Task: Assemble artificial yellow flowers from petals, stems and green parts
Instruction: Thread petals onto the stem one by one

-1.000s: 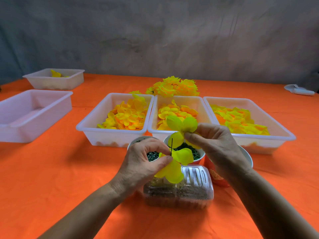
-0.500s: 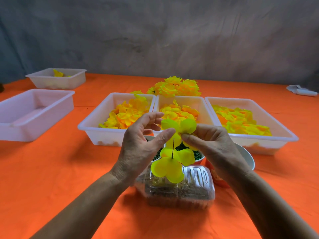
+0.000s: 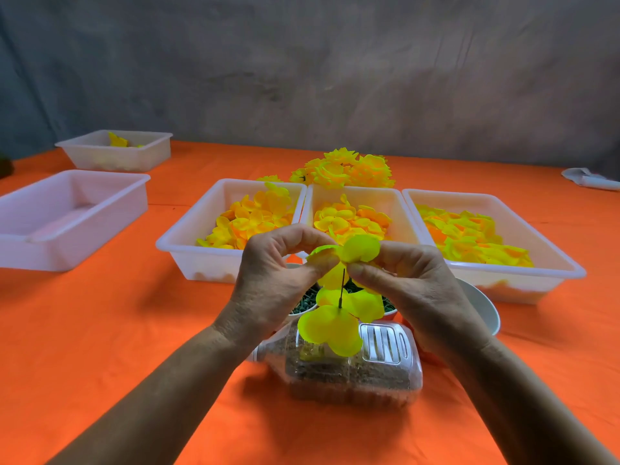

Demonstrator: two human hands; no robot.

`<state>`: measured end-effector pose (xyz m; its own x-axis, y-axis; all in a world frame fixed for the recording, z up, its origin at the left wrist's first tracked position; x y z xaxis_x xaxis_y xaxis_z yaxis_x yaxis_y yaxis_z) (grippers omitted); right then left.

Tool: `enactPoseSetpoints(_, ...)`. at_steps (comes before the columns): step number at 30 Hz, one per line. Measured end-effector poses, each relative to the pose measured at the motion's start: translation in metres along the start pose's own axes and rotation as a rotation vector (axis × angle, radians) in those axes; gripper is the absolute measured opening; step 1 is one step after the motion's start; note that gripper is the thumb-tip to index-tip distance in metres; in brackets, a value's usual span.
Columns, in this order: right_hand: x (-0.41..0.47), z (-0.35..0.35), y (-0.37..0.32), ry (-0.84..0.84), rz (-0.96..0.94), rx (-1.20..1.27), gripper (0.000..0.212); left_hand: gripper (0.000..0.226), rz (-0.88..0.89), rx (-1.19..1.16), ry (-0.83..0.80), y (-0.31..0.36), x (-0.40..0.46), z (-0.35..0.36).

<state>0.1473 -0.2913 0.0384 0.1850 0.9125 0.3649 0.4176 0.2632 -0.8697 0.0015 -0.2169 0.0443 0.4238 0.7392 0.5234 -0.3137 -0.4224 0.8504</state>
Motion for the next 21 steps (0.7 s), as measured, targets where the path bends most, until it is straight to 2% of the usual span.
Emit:
enactPoseSetpoints(10, 0.0, 0.001, -0.001, 0.042, -0.083, -0.096, 0.017, 0.02, 0.019, 0.027, 0.004, 0.001, -0.005, -0.003)
enactPoseSetpoints(15, -0.001, 0.0, -0.005, 0.099, -0.208, -0.228, 0.01, 0.009, 0.025, 0.029, 0.014, 0.004, -0.008, -0.002)
enactPoseSetpoints(21, -0.002, 0.0, -0.012, 0.182, -0.4, -0.456, 0.007, 0.023, 0.068, 0.087, 0.015, 0.004, -0.009, -0.003)
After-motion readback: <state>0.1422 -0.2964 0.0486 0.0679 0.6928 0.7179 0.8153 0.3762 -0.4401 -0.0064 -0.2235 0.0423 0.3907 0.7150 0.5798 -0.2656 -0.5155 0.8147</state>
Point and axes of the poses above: each hand's wrist, its own x-axis towards the middle knuckle, its own z-axis out of the palm, y = z × x, the point moved 3 cm from there along x, towards the middle knuckle, and after that the axes turned 14 degrees about -x, right-handed, at the moved point
